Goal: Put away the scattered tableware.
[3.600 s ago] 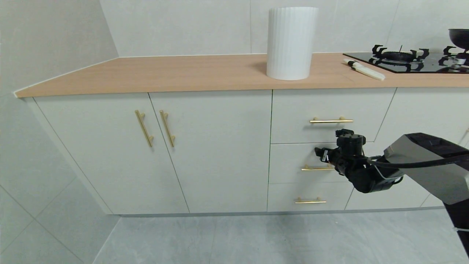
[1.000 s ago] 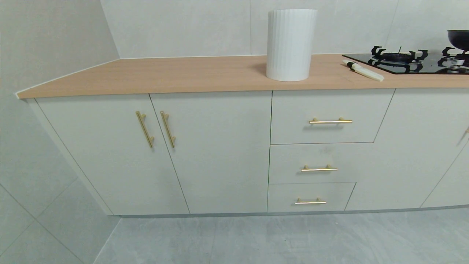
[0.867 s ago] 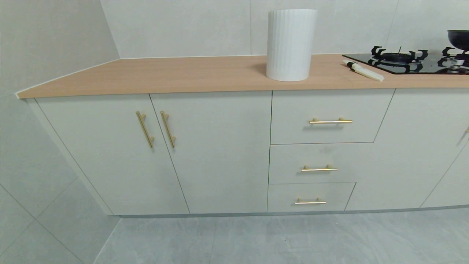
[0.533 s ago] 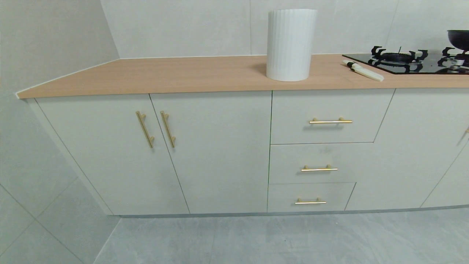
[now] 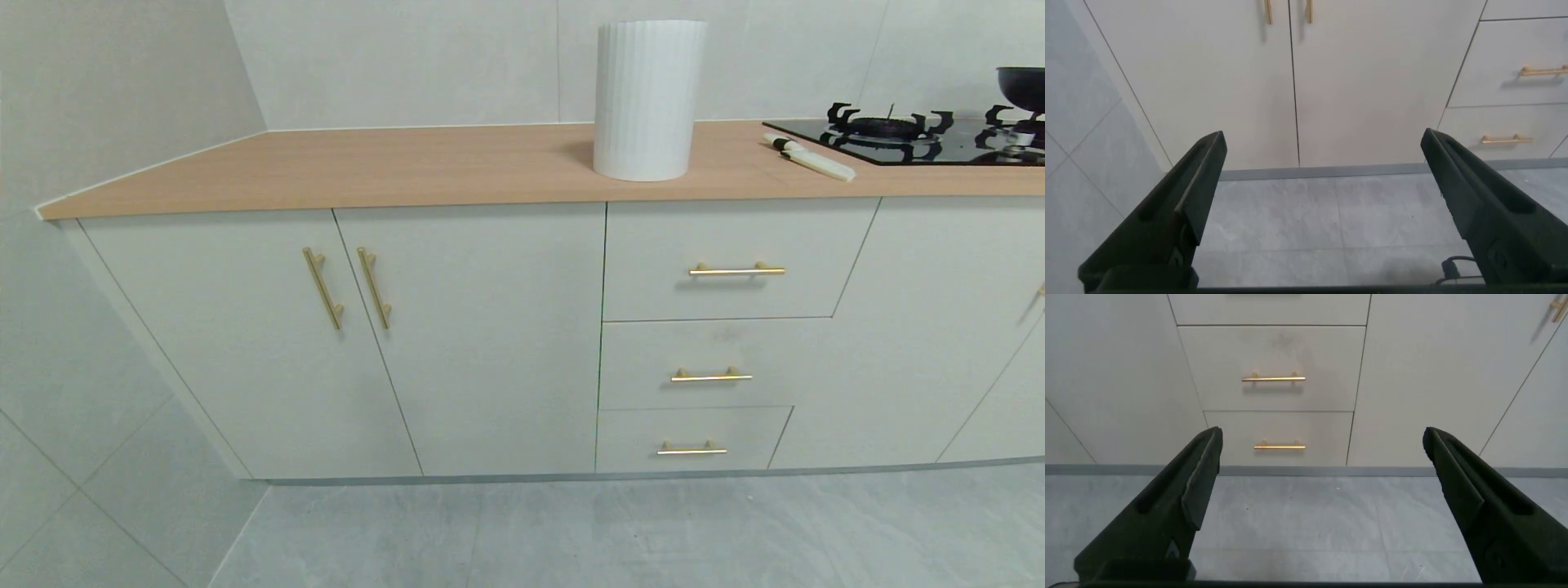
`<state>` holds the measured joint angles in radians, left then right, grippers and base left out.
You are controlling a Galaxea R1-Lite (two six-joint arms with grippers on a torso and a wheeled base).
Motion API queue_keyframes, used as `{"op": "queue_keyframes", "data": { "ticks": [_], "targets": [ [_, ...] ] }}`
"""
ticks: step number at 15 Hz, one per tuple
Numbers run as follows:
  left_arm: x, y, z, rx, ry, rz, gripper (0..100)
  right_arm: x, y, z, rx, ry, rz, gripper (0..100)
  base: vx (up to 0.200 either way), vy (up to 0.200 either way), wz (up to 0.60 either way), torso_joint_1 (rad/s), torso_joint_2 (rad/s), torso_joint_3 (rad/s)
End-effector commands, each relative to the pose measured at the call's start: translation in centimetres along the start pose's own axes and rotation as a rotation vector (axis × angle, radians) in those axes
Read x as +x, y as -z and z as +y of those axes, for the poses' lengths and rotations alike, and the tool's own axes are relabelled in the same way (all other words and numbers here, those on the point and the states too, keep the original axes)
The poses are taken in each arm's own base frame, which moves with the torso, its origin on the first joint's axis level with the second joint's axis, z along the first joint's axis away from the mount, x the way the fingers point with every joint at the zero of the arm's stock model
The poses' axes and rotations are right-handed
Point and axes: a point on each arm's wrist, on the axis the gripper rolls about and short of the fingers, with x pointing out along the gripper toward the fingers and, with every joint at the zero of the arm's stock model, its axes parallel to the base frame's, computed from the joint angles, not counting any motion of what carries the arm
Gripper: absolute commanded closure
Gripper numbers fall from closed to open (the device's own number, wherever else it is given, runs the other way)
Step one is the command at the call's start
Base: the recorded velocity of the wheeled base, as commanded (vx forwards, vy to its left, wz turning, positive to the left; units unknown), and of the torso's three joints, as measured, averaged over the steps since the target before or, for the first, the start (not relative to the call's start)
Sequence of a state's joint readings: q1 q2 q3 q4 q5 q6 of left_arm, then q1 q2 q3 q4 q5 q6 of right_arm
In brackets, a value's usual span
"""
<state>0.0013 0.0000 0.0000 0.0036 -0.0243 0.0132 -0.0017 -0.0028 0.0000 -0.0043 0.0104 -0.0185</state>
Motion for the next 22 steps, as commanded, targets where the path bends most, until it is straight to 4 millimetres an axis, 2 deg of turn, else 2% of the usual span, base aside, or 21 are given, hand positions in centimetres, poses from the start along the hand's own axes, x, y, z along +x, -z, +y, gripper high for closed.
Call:
{"op": "queue_keyframes", "data": {
  "ticks": [1,3,21,22],
  "targets": [
    [0.00,-0.01,0.00,0.001,0.000,-0.001,0,0.02,-0.01,0.00,0.000,-0.001,0.002,0,0.000,0.000,0.00,0.000,0.00,0.000],
    [0.00,-0.01,0.00,0.007,0.000,-0.001,0,0.02,-0.01,0.00,0.000,0.001,0.002,0,0.000,0.000,0.00,0.000,0.00,0.000],
    [0.00,-0.01,0.00,0.005,0.000,-0.001,0,0.02,-0.01,0.00,0.006,-0.001,0.002,0,0.200,0.000,0.00,0.002,0.00,0.003],
    [0.00,-0.01,0.00,0.004,0.000,-0.001,0,0.02,-0.01,0.00,0.006,-0.001,0.002,0,0.000,0.000,0.00,0.000,0.00,0.000]
  ]
}}
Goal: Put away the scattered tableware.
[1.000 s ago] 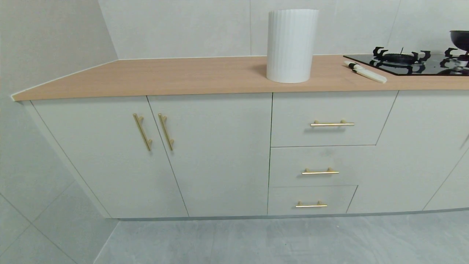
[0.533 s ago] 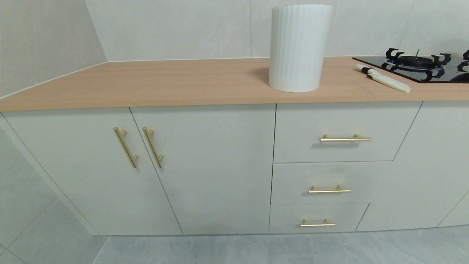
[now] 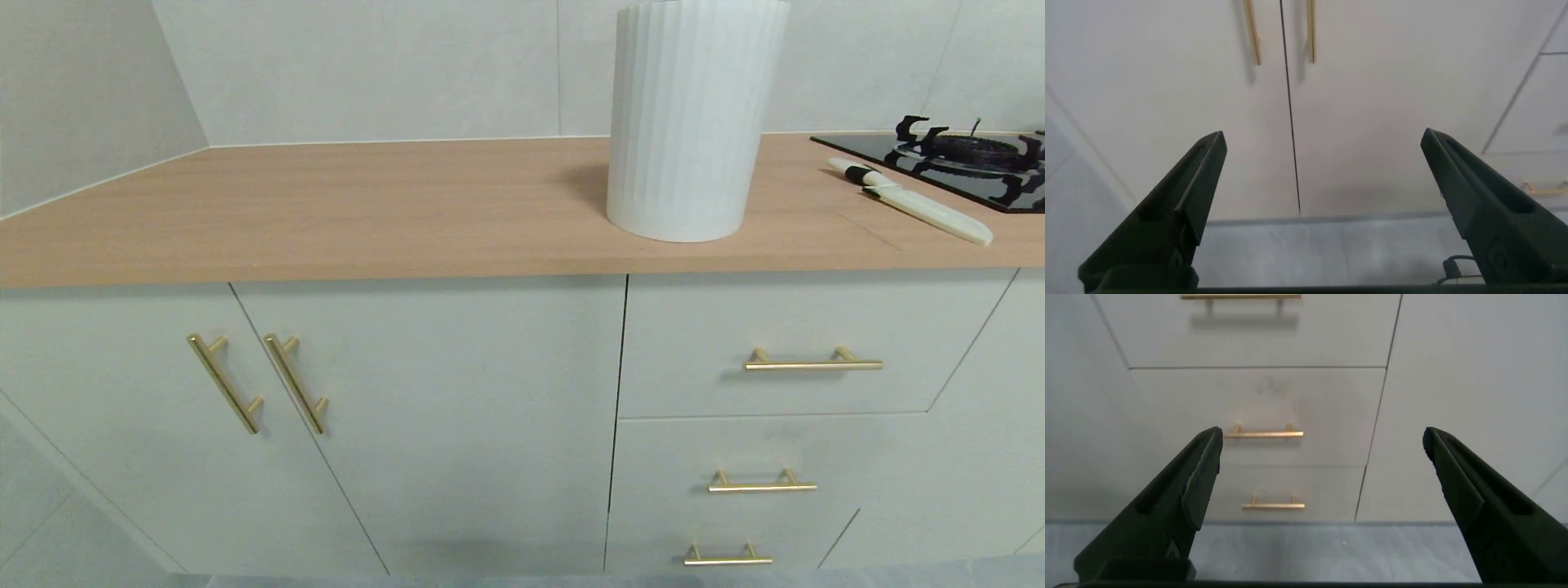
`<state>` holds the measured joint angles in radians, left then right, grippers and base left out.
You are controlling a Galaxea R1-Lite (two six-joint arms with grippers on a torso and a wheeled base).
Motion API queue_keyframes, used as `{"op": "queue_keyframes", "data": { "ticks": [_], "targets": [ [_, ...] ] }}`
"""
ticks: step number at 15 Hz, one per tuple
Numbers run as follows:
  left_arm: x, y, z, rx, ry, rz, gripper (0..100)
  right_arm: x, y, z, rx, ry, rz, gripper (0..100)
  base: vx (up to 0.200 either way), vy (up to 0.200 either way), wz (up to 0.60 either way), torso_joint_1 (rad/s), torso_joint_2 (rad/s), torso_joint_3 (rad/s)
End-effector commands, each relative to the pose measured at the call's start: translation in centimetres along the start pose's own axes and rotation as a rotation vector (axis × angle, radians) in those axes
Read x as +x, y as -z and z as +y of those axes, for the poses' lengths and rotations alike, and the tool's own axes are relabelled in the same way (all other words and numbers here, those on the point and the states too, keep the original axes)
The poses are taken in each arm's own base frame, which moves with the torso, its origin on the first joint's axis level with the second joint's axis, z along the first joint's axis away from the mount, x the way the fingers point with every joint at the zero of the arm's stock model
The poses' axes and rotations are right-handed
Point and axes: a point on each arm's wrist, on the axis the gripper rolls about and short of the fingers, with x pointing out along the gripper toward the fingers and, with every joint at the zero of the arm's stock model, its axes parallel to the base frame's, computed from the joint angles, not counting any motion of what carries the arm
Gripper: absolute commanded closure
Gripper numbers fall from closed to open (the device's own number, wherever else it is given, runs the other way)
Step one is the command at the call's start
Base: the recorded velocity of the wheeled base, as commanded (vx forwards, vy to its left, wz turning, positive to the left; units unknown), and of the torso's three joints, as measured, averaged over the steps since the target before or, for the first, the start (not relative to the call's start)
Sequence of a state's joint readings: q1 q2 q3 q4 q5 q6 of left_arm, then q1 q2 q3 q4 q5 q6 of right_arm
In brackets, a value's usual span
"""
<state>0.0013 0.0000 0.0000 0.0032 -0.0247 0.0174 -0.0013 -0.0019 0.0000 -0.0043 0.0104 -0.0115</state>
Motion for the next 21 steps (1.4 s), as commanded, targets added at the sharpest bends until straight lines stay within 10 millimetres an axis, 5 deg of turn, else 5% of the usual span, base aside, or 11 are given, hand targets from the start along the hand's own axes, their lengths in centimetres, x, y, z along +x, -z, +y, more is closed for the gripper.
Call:
{"op": "queue_keyframes", "data": {
  "ticks": [1,10,21],
  "targets": [
    [0.00,0.00,0.00,-0.002,0.000,0.000,0,0.01,-0.01,0.00,-0.001,0.000,0.002,0,0.000,0.000,0.00,0.000,0.00,0.000],
    [0.00,0.00,0.00,-0.001,0.000,0.000,0,0.01,-0.01,0.00,-0.001,0.000,0.002,0,0.000,0.000,0.00,0.000,0.00,0.000],
    [0.00,0.00,0.00,-0.002,0.000,0.000,0,0.01,-0.01,0.00,-0.001,0.000,0.002,0,0.000,-0.164,0.00,0.001,0.00,0.001]
  ]
}}
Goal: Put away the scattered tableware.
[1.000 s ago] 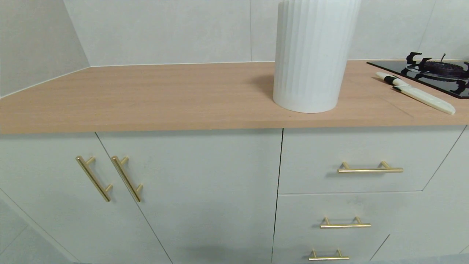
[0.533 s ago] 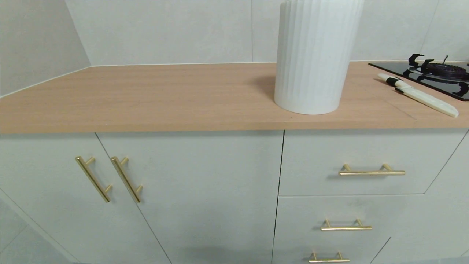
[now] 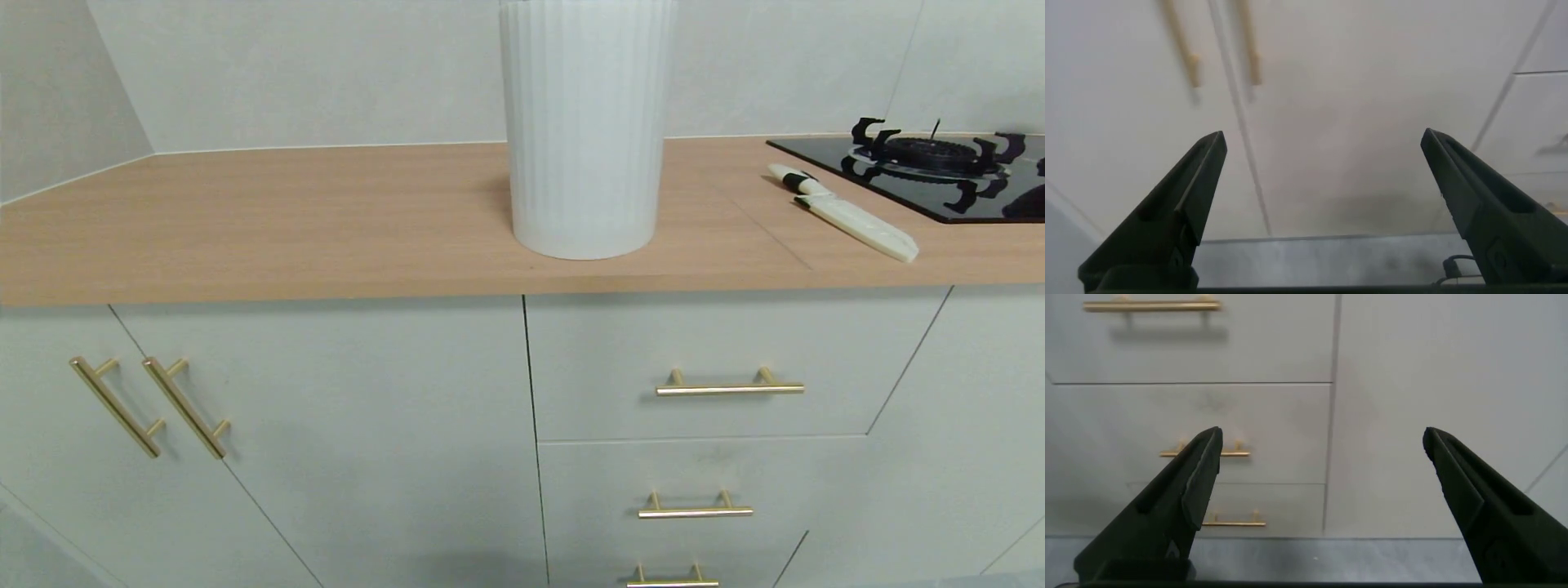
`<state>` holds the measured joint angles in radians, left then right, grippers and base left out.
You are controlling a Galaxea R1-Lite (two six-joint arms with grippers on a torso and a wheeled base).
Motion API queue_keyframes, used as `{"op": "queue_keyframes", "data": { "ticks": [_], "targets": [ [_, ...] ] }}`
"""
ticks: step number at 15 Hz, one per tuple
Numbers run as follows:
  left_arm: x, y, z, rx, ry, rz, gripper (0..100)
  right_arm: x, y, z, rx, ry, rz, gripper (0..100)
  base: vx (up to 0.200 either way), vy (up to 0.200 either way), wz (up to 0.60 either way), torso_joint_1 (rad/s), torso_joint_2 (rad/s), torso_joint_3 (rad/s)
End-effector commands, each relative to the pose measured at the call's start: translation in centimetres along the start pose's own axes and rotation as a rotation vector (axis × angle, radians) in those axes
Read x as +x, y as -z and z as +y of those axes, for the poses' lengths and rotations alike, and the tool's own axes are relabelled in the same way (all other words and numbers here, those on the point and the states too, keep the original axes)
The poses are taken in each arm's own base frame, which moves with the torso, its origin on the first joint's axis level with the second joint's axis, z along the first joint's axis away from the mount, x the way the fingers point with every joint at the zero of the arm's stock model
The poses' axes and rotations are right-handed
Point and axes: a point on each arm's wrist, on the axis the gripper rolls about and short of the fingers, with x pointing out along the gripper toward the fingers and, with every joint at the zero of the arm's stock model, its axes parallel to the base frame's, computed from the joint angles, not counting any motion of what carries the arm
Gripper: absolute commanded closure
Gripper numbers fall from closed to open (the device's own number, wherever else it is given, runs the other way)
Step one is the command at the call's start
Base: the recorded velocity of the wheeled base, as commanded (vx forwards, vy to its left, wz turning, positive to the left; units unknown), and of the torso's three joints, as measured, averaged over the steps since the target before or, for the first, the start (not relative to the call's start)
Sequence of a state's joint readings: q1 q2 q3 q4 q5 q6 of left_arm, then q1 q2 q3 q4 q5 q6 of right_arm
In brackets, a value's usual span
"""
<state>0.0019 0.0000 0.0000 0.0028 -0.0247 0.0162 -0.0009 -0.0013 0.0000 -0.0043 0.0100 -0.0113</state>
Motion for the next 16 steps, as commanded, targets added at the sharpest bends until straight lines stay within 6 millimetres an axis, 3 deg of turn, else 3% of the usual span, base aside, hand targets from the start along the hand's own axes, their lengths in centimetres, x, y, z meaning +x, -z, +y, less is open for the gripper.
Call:
{"op": "queue_keyframes", "data": {
  "ticks": [1,16],
  "targets": [
    [0.00,0.00,0.00,-0.001,0.000,0.000,0,0.01,-0.01,0.00,-0.001,0.000,0.001,0,0.000,0.000,0.00,0.000,0.00,0.000],
    [0.00,0.00,0.00,-0.001,0.000,0.000,0,0.01,-0.01,0.00,-0.003,0.000,0.001,0,0.000,0.000,0.00,0.000,0.00,0.000]
  ]
}}
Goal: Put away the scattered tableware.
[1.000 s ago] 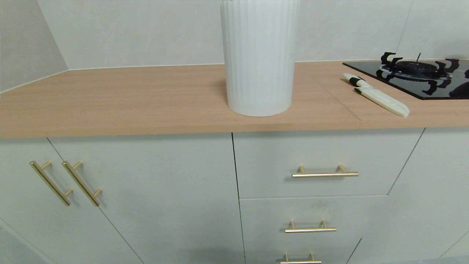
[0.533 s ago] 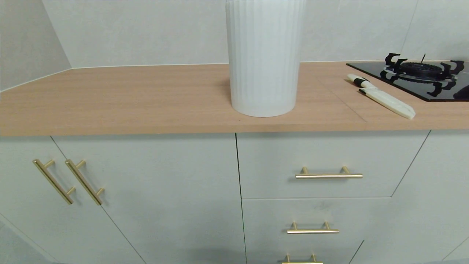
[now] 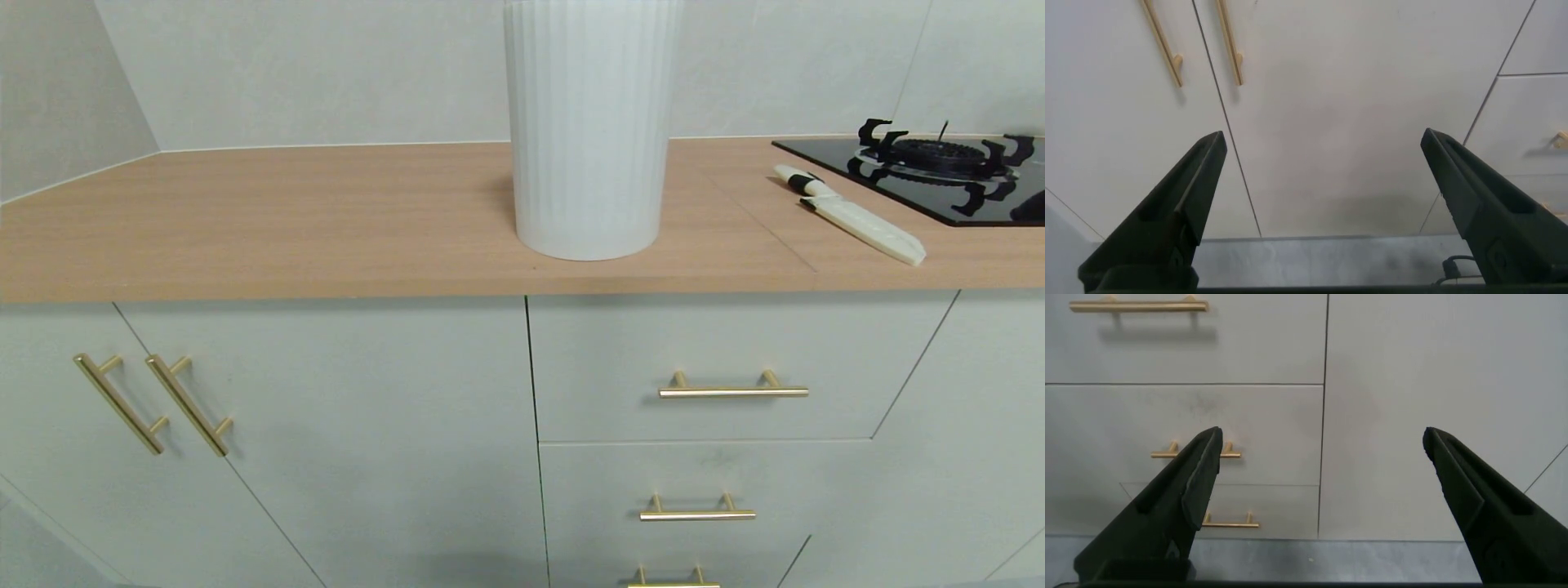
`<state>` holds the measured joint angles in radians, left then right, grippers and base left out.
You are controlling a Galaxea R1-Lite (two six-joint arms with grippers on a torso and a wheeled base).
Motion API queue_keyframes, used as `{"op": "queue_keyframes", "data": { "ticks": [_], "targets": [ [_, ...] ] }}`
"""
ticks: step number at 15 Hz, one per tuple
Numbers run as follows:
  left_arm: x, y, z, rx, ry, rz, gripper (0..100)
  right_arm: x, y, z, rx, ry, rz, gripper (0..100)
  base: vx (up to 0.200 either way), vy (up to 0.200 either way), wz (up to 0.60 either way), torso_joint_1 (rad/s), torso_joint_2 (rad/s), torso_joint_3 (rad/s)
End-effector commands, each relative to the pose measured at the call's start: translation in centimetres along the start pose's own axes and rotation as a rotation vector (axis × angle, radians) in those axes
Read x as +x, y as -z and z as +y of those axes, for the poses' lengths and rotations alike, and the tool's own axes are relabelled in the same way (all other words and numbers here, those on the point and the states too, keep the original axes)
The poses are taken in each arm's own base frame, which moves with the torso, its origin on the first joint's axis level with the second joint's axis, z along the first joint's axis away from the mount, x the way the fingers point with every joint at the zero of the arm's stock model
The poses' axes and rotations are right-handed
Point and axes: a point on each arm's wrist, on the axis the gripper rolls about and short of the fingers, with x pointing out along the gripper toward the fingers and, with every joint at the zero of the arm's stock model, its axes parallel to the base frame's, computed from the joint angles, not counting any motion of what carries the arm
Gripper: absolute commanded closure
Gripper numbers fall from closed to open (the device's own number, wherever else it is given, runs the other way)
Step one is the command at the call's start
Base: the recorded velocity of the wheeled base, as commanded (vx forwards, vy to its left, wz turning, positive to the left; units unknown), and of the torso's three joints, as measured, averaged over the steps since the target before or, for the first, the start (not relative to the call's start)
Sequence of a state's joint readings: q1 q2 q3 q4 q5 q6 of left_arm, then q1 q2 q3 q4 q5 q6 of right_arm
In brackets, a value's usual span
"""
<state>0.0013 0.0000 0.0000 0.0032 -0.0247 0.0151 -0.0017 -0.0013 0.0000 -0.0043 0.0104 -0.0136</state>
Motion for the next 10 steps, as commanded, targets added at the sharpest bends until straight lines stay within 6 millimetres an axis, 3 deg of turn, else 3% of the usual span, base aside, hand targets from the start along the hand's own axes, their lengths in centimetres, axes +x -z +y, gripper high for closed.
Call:
{"op": "queue_keyframes", "data": {
  "ticks": [1,5,10],
  "targets": [
    [0.00,0.00,0.00,0.000,0.000,0.000,0,0.01,-0.01,0.00,0.000,0.000,0.001,0,0.000,0.000,0.00,0.000,0.00,0.000],
    [0.00,0.00,0.00,0.000,0.000,0.000,0,0.01,-0.01,0.00,0.000,0.000,0.001,0,0.000,0.000,0.00,0.008,-0.03,-0.021],
    [0.00,0.00,0.00,0.000,0.000,0.000,0,0.01,-0.01,0.00,0.000,0.000,0.001,0,0.000,0.000,0.00,0.101,-0.33,-0.283]
  ]
}}
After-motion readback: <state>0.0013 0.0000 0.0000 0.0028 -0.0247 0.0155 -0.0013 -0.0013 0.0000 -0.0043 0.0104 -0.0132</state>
